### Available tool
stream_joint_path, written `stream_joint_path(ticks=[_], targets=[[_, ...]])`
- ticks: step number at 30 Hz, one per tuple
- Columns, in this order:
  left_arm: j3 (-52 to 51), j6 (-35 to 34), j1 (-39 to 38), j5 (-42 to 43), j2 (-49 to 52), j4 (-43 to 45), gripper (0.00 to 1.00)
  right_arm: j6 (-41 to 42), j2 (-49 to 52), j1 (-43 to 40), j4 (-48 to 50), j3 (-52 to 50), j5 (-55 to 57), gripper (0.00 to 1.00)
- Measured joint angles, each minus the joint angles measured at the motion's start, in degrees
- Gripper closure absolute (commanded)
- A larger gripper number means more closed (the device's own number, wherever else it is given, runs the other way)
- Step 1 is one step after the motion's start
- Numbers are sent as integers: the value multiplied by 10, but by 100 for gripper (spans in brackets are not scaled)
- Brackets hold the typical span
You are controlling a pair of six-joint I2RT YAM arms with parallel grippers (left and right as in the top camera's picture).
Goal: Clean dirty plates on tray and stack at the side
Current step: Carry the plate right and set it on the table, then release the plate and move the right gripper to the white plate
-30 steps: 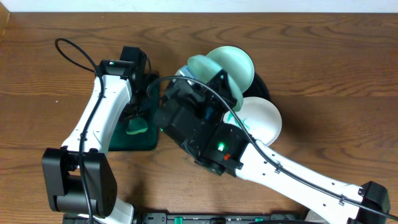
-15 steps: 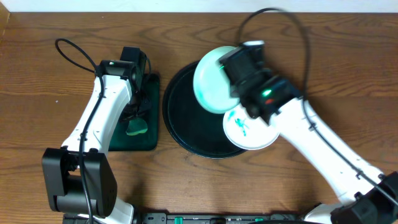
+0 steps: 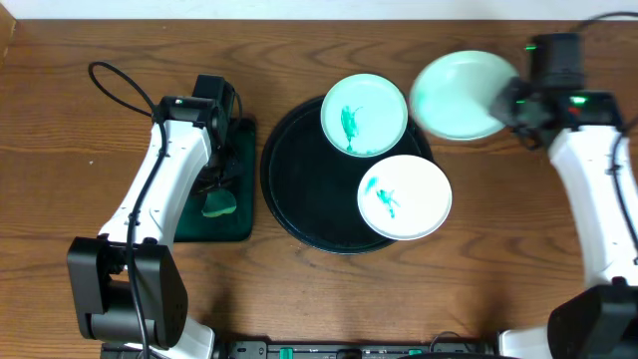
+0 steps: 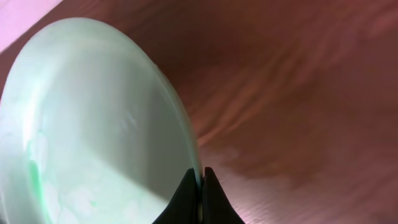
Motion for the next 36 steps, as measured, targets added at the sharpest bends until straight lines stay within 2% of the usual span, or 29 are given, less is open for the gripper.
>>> stream_joint_path(ticks=[5, 10, 20, 21, 22, 23, 24, 32, 36], targets=[[0, 0, 0, 0, 0, 0, 93, -11, 3, -97, -2, 0, -4, 99], [0, 0, 0, 0, 0, 0, 93, -17, 42, -156, 0, 0, -5, 99], [0, 0, 0, 0, 0, 0, 93, -53, 203, -174, 35, 0, -14, 99], [0, 0, 0, 0, 0, 0, 93, -55, 215, -174, 39, 0, -15, 95], [0, 0, 0, 0, 0, 0, 93, -57, 224, -174, 43, 0, -15, 85], [0, 0, 0, 0, 0, 0, 93, -57, 233, -174, 45, 0, -15, 61], [0, 0, 0, 0, 0, 0, 93, -62, 241, -174, 46, 0, -15, 48], [0, 0, 0, 0, 0, 0, 93, -101, 248, -174, 17, 0, -35, 45], [0, 0, 0, 0, 0, 0, 93, -123, 188, -169, 15, 0, -45, 38]])
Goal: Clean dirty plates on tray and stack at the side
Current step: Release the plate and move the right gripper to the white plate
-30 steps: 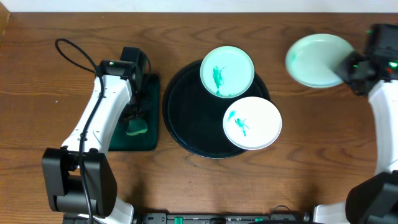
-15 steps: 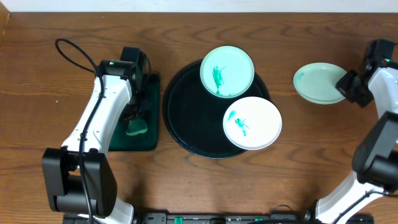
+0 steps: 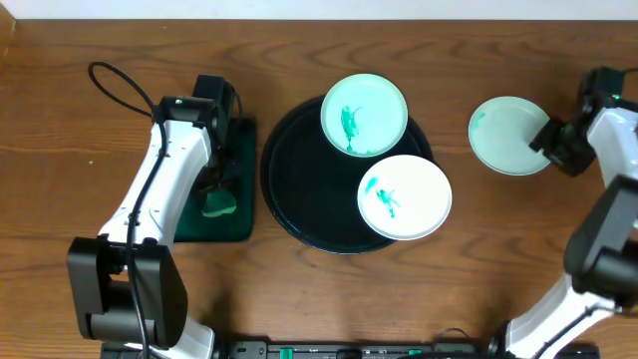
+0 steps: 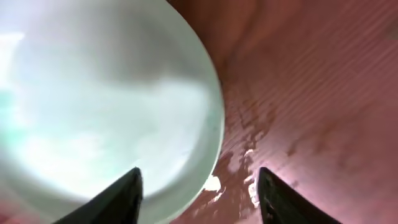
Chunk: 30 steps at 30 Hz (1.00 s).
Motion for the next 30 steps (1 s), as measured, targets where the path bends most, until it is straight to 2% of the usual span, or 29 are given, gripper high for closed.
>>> stream_joint_path(ticks=[2, 5, 9, 10, 13, 18, 23, 28, 30], targets=[[0, 0, 0, 0, 0, 0, 93, -10, -47, 6, 1, 0, -4, 33], [0, 0, 0, 0, 0, 0, 93, -35, -136, 28, -2, 9, -14, 32], [0, 0, 0, 0, 0, 0, 93, -60, -227, 73, -29, 24, -33, 11], [0, 0, 0, 0, 0, 0, 93, -71, -239, 84, -39, 25, -48, 9], [0, 0, 0, 0, 0, 0, 93, -102, -252, 111, -85, 25, -96, 13], [0, 0, 0, 0, 0, 0, 92, -106, -246, 157, -147, 8, -130, 19], [0, 0, 0, 0, 0, 0, 93, -92, -245, 206, -143, -71, -143, 21], [0, 0, 0, 0, 0, 0, 93, -52, -242, 237, -111, -152, -148, 32], [0, 0, 0, 0, 0, 0, 93, -32, -240, 244, -97, -181, -149, 39]])
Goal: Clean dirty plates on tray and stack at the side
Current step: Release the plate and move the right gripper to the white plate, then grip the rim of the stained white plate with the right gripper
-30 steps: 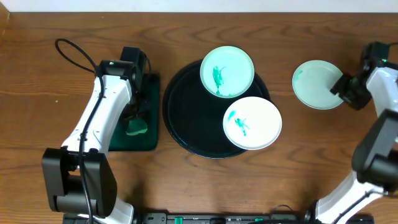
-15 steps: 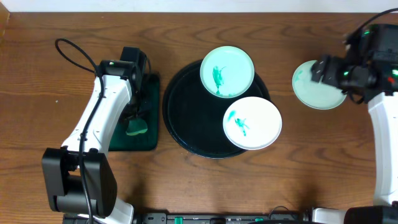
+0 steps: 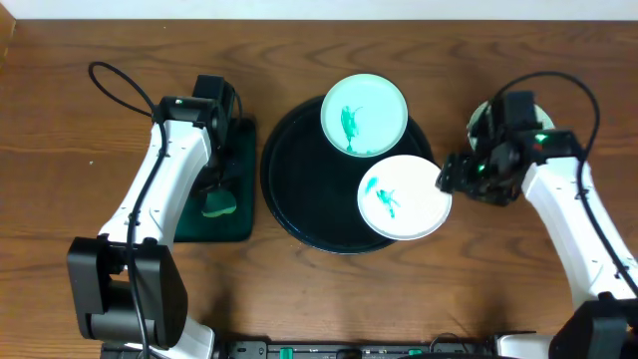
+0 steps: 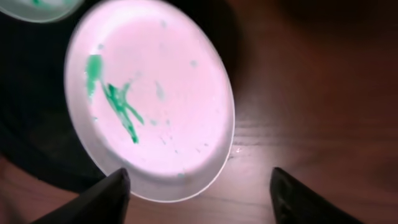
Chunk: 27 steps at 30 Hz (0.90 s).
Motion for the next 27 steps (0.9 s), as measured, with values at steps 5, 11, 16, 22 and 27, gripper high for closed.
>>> stream_joint_path(ticks=[5, 11, 16, 22, 27], targets=[[0, 0, 0, 0, 0, 0, 93, 60, 1, 8, 39, -63, 0, 42], [0, 0, 0, 0, 0, 0, 93, 103, 1, 9, 98, -132, 0, 48], [0, 0, 0, 0, 0, 0, 93, 129, 1, 9, 147, -164, 0, 51], [0, 0, 0, 0, 0, 0, 93, 147, 1, 20, 215, -186, 0, 55], [0, 0, 0, 0, 0, 0, 93, 162, 1, 35, 250, -196, 0, 75]])
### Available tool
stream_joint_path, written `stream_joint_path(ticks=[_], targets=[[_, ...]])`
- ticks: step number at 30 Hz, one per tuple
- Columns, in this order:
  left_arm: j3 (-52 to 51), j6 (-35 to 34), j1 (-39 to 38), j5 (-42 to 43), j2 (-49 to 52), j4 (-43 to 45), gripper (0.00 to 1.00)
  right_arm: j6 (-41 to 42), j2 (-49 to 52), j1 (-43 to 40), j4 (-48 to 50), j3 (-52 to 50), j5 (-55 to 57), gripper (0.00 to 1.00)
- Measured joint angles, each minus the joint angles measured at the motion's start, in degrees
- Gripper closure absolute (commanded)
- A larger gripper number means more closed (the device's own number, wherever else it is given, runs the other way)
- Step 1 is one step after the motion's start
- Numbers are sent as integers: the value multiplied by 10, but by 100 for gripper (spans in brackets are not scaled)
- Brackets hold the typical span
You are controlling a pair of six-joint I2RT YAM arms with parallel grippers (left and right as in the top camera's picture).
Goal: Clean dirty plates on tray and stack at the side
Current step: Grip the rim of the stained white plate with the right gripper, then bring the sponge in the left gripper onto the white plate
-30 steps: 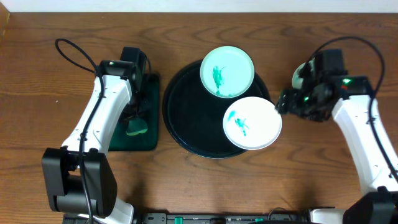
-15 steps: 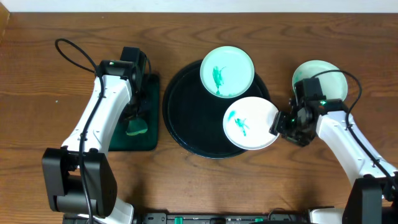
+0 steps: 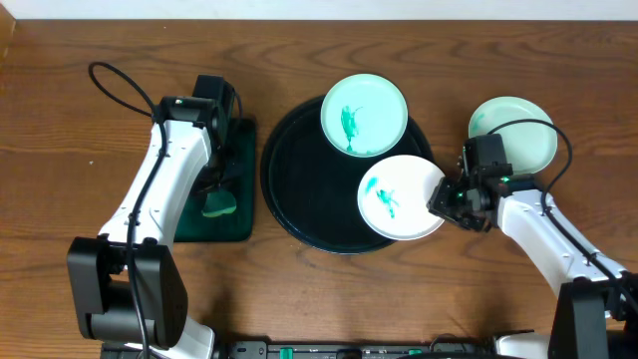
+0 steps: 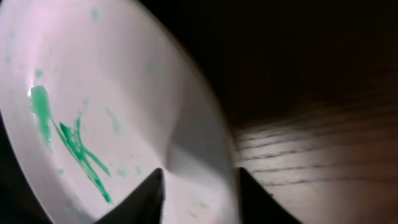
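A white plate (image 3: pixel 399 195) smeared with green lies on the right front of the round black tray (image 3: pixel 299 189). My right gripper (image 3: pixel 446 199) stands open at that plate's right rim; in the right wrist view its fingertips (image 4: pixel 155 180) straddle the white plate's (image 4: pixel 93 112) edge. A mint plate (image 3: pixel 364 115) with green smears sits at the tray's back. Another mint plate (image 3: pixel 513 133) lies on the table at the right. My left gripper (image 3: pixel 221 172) is over the dark green mat (image 3: pixel 214 194) by a green sponge (image 3: pixel 218 206); its jaws are hidden by the arm.
A black cable (image 3: pixel 120 85) loops at the back left of the wooden table (image 3: pixel 299 299). The right arm's cable (image 3: pixel 558 160) arcs over the mint plate at the right.
My right gripper has moved down and left to the white plate's right rim, and its open fingers now straddle the edge. The left arm has not moved.
My right gripper was shut on a mint plate held up at the back right. Then the plate lay on the table at the right and the gripper was open beside it. Then the gripper was over the white plate's right side, and now at its rim.
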Motion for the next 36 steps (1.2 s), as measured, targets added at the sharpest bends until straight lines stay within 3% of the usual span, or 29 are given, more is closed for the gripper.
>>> stream_joint_path(ticks=[5, 16, 24, 32, 36], targets=[[0, 0, 0, 0, 0, 0, 93, 17, 0, 17, 18, -1, 2, 99], [0, 0, 0, 0, 0, -4, 93, 16, 0, 49, 42, -3, 14, 99], [0, 16, 0, 0, 0, -2, 93, -4, 0, 119, 67, -3, 13, 99], [0, 63, 0, 5, 0, 63, 93, -4, 0, 141, 74, -3, 12, 99], [0, 109, -6, 70, 0, 91, 93, -4, 1, 141, 80, -3, 12, 99]])
